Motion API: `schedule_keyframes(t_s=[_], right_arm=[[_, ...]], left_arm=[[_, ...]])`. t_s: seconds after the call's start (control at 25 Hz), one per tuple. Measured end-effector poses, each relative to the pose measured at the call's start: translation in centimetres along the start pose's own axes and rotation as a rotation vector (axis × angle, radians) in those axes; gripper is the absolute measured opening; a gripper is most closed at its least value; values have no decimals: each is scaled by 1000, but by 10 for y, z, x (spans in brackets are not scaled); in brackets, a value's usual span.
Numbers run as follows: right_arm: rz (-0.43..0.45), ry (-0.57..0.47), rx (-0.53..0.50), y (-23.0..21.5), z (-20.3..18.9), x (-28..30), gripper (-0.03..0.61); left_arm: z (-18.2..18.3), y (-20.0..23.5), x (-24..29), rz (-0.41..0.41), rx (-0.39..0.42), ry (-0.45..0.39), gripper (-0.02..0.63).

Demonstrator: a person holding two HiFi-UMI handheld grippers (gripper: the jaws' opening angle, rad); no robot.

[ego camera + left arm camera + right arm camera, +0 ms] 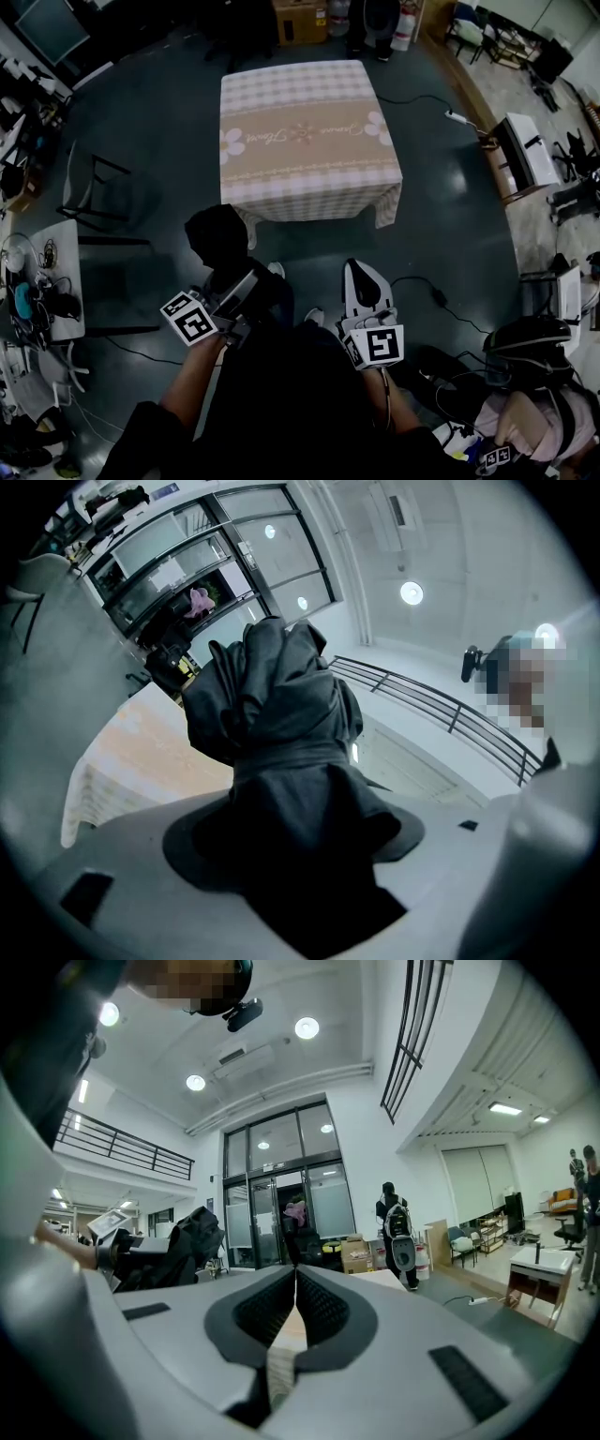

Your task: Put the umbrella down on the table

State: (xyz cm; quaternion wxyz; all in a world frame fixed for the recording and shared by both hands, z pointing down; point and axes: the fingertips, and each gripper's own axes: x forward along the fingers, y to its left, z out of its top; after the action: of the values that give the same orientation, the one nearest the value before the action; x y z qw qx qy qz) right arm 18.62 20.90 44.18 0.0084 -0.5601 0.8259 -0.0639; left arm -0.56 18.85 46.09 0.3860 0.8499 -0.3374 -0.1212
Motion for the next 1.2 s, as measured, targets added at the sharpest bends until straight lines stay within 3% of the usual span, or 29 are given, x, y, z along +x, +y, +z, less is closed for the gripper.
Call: schedule_keyframes(t_s=[0.44,1.2], right_arm=[[-38,20,-25,-29,7,67,18],[-28,64,-64,-13,36,309,18]], left_arm=[[35,47,70,-38,-28,11,339],[158,176,166,-86,-91,48,339]])
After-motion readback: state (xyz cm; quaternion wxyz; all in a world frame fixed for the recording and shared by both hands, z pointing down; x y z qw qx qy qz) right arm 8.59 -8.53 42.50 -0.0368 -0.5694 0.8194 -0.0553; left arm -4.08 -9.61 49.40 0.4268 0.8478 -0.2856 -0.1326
